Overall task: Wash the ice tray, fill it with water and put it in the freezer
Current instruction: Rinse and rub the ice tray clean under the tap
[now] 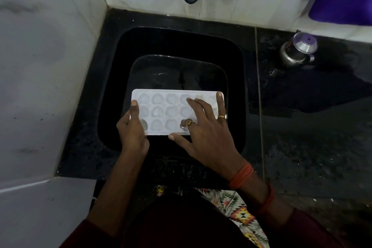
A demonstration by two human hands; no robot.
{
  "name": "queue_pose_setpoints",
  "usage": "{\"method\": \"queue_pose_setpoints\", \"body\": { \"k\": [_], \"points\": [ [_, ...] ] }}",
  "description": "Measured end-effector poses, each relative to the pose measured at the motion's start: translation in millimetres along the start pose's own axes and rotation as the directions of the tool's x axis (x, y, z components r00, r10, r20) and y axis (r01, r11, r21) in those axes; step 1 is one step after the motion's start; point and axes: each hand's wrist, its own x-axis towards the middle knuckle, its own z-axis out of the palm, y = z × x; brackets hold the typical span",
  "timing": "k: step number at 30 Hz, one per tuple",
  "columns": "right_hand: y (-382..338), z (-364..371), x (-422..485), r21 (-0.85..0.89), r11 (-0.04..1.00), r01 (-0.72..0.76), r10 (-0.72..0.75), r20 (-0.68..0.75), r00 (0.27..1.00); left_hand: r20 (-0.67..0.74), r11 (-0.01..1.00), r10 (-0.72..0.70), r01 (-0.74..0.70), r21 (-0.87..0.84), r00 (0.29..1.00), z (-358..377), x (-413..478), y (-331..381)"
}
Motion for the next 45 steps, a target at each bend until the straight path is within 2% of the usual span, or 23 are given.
{"method": "queue_pose_setpoints", "body": {
  "k": [26, 31, 37, 42, 45],
  "points": [
    [1, 3, -1, 0.018, 1.000, 0.018, -0.018, -0.007, 1.000, 0.012, 1.000, 0.011, -0.011, 0.005, 1.000, -2, 1, 0],
    [2, 5, -3, -0.012, 0.999, 0.042, -0.041, 0.015, 0.999, 0.007, 1.000, 0.000, 0.000, 0.007, 1.000, -3, 3, 0],
    [8, 2, -2, -0.010, 0.998, 0.055, -0.055, -0.030, 0.998, 0.010, 1.000, 0.003, -0.003, 0.007, 1.000, -3, 3, 0],
    [10, 3, -1, -0.048, 0.998, 0.052, -0.051, 0.022, 0.998, 0.024, 1.000, -0.003, 0.003, 0.002, 1.000, -3, 4, 1],
    [13, 1, 1, -0.062, 0.997, 0.055, -0.056, -0.010, 0.998, 0.017, 1.000, -0.003, 0.003, 0.013, 1.000, -3, 3, 2]
  ]
}}
